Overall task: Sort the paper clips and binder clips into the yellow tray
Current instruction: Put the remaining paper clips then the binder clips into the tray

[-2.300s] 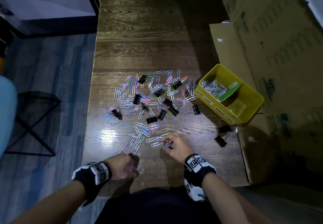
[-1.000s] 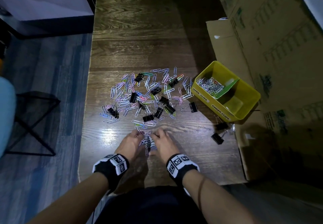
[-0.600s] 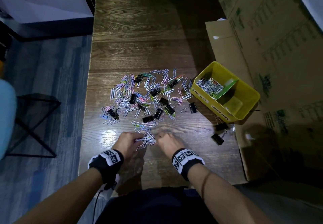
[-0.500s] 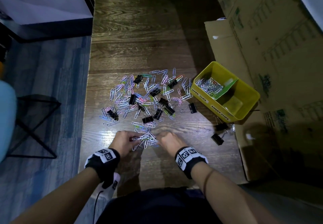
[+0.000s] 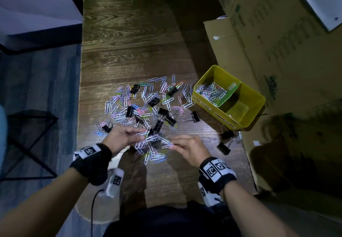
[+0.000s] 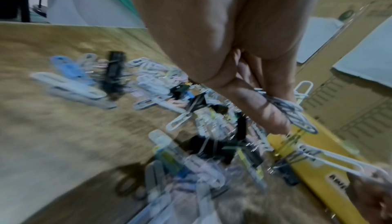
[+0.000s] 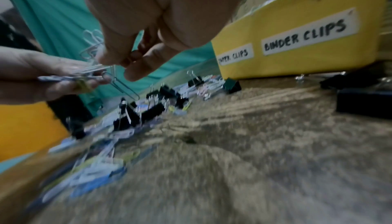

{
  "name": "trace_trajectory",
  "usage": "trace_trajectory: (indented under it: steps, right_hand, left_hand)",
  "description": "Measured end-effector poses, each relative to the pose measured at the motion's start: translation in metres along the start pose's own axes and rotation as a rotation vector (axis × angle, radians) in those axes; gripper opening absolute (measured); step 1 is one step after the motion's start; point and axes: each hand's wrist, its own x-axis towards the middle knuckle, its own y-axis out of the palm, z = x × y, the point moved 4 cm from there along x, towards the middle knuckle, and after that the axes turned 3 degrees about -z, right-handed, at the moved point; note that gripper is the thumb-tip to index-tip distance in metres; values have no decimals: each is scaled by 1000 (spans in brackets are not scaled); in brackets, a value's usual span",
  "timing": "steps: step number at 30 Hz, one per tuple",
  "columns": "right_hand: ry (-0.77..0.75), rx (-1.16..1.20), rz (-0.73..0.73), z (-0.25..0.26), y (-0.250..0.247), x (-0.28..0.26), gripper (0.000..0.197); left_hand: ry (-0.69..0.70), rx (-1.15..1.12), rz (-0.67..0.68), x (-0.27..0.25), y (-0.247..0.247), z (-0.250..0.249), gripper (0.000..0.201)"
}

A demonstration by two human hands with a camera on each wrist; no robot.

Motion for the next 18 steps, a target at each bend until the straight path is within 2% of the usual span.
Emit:
trace_trajectory:
  steps: [6,10,13,16,18]
  right_hand:
    - [-33,114,-252,9,-56,-1,24]
    - [-65,204,-414,18,-95,2,29]
    - [-34,232,-498,12,-121,8,27]
    - [24,216,-560,0,-146,16,28]
    - [83,222,-569,-10,-158,25,24]
  left_hand:
    - [178,54,71,36,46,-105,25]
    - [284,73,89,72,94,-153,27]
    - [281,141,85,96,132,-171,26]
    - [325,327,58,114,157,-174,25]
    - [313,409,100,122,167,-170,25]
